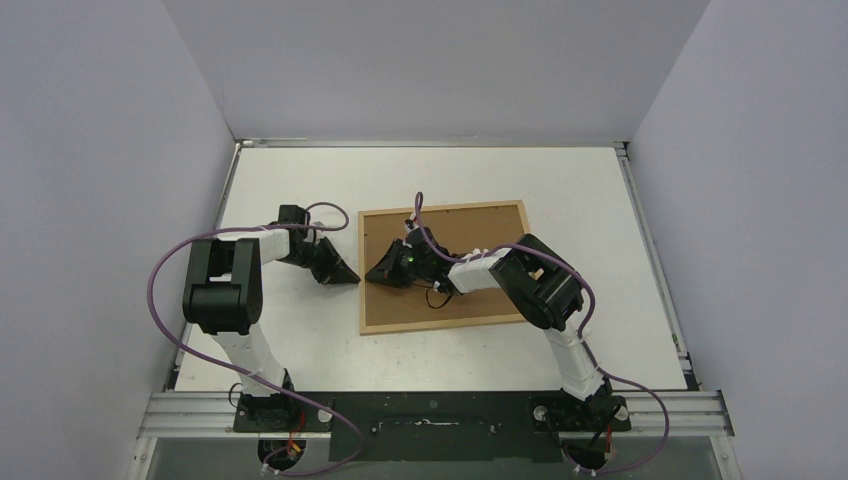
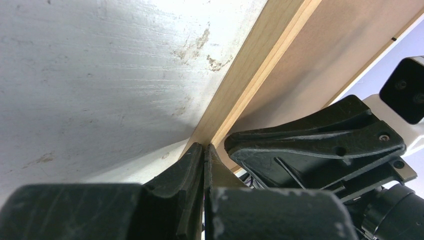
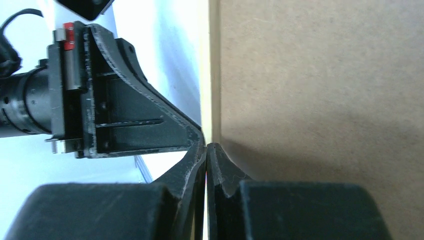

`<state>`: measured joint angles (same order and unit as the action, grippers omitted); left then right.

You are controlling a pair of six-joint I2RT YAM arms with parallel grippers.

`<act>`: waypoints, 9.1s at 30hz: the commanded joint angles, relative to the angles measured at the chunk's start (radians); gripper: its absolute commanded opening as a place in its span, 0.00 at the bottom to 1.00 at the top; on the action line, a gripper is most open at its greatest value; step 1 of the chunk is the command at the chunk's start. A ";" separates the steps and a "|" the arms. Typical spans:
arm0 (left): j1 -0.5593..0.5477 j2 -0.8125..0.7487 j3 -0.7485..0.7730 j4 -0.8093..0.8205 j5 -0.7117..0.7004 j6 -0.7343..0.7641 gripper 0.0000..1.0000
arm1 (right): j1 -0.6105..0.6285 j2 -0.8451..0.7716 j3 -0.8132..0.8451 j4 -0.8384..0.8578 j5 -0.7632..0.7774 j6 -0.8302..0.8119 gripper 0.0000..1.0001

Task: Put the photo into the frame
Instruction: Install the photo frame at the center of the board, then adjust the photo frame at the center of the board, then install the photo frame at the center of the board.

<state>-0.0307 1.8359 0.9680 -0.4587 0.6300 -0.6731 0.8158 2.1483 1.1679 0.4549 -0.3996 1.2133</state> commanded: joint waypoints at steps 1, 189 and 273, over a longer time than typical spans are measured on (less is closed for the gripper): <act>-0.008 0.065 -0.029 -0.059 -0.184 0.048 0.00 | -0.003 -0.047 -0.008 0.181 -0.015 0.029 0.03; -0.052 0.044 0.445 -0.091 -0.213 0.216 0.64 | -0.017 -0.159 0.292 -0.568 -0.128 -0.449 0.37; -0.052 0.188 0.286 -0.205 -0.340 0.169 0.31 | -0.081 -0.033 0.127 -0.105 -0.191 -0.229 0.00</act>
<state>-0.0822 1.9610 1.2701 -0.6365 0.3798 -0.5198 0.7338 2.1555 1.2881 0.3058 -0.5774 0.9852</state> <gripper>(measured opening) 0.314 0.028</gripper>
